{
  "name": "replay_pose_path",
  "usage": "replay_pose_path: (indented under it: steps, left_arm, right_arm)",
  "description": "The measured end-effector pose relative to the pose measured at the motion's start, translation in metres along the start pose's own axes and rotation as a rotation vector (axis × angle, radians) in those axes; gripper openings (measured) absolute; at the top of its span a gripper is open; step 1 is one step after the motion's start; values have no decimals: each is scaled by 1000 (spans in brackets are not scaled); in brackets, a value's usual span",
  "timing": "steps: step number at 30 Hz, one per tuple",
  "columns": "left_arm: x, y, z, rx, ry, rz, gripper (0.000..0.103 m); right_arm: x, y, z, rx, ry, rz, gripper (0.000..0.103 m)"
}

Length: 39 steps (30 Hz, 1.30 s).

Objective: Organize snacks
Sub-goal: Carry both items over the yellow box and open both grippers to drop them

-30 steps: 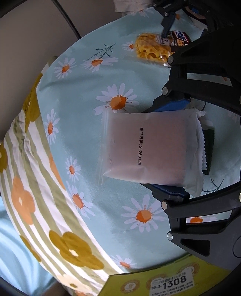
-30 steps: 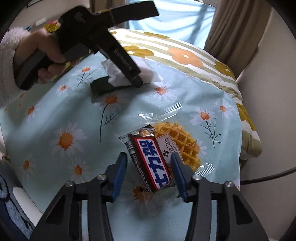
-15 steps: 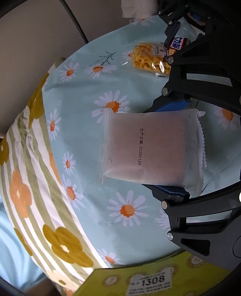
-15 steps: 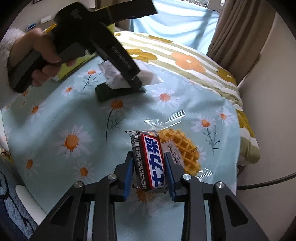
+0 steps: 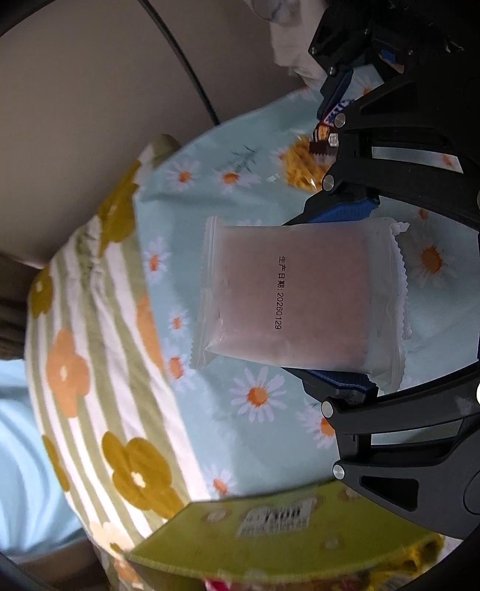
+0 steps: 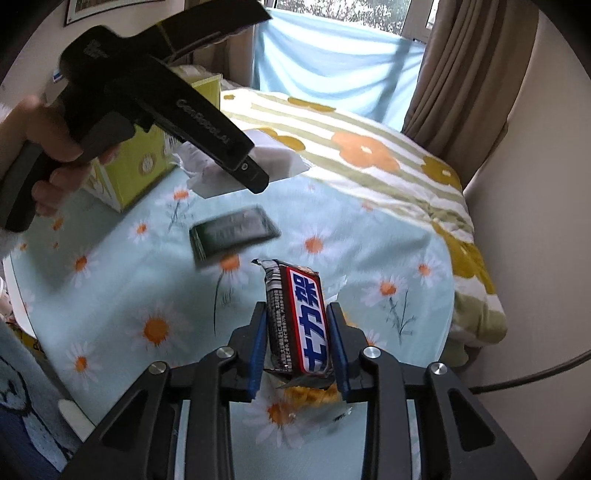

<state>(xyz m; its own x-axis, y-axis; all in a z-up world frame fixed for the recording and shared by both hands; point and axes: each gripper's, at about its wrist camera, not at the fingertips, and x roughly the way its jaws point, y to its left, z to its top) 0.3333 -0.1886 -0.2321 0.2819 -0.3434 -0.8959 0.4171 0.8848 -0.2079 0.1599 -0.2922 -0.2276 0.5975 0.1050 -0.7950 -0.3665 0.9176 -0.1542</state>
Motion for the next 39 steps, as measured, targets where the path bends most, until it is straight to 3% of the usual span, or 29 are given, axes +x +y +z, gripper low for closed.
replay_pose_path:
  steps: [9, 18, 27, 33, 35, 36, 39]
  left_arm:
    - [-97, 36, -2, -127, -169, 4, 59]
    - [-186, 133, -33, -256, -293, 86, 59]
    - [-224, 240, -84, -356, -285, 171, 59]
    - [-213, 283, -105, -338, -229, 183, 59]
    - [-207, 286, -106, -284, -226, 173, 60]
    - [-205, 284, -106, -256, -226, 182, 63]
    - [-203, 283, -104, -197, -240, 253, 102]
  right_arm:
    - [-38, 4, 67, 6, -144, 30, 28]
    - [-48, 57, 151, 65, -233, 124, 28]
    - [-33, 139, 210, 59, -266, 222, 28]
    - [-12, 170, 227, 115, -229, 252, 28]
    - [-7, 179, 230, 129, -218, 239, 28]
    - [-5, 182, 232, 133, -214, 233, 28]
    - [3, 189, 235, 159, -191, 207, 28]
